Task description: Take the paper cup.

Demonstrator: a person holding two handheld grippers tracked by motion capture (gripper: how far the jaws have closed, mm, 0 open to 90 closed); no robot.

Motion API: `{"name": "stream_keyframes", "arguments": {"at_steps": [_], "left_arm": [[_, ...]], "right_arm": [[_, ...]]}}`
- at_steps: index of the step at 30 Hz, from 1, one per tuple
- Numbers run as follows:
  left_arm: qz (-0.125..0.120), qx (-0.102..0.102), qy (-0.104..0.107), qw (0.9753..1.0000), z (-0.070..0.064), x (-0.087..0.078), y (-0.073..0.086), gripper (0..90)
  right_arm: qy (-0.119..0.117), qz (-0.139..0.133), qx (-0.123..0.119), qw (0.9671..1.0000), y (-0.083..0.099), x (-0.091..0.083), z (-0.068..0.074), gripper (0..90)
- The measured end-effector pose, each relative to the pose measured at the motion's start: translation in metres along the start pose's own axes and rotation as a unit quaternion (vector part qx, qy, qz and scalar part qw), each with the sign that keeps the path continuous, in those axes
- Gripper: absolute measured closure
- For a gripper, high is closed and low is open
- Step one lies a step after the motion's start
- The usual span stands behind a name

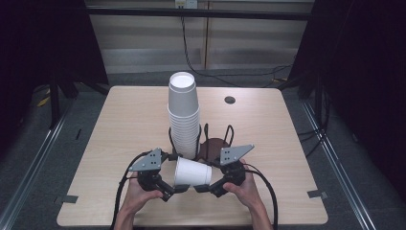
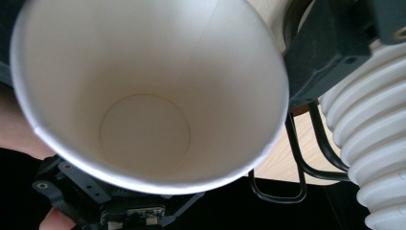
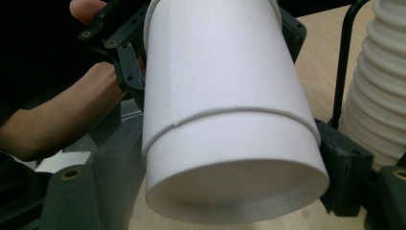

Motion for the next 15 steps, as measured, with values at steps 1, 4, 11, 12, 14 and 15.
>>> {"name": "stream_keyframes", "arguments": {"at_steps": [1,4,11,12,14,15], "left_arm": [[-0.002,0.002,0.007,1.0000,-0.0010,-0.0002,-0.0003,4.6],[-0.001,-0.002,0.009,1.0000,-0.0002,-0.0004,0.0001,4.6],[0.005,-0.002,0.008,1.0000,-0.0015,0.0012,0.0015,4.2],[0.005,-0.002,0.008,1.0000,-0.0015,0.0012,0.0015,4.1],[0.004,-0.006,0.009,0.9999,-0.0010,0.0016,0.0017,4.0],[0.006,-0.006,0.010,0.9999,-0.0007,0.0022,0.0023,4.0]], "right_arm": [[-0.001,0.001,0.000,1.0000,0.0002,0.0002,0.0000,23.0],[-0.001,-0.001,0.001,1.0000,0.0006,0.0010,-0.0005,23.0],[-0.004,0.005,0.001,1.0000,0.0036,0.0028,0.0000,22.8],[-0.004,0.005,0.001,1.0000,0.0036,0.0028,0.0000,22.8],[-0.004,0.006,0.001,1.0000,0.0043,0.0031,0.0001,22.8],[-0.002,0.011,-0.001,0.9999,0.0054,0.0037,0.0001,22.7]]}}
Point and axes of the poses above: each handheld gripper's, and its own axes: x roughly forward along the jaws, y roughly out of its underside, z roughly to its left, the point moved 10 cm from there along x, roughly forward along the jaws, and after that the axes turned 14 degrees about y, right-handed, at the moved point
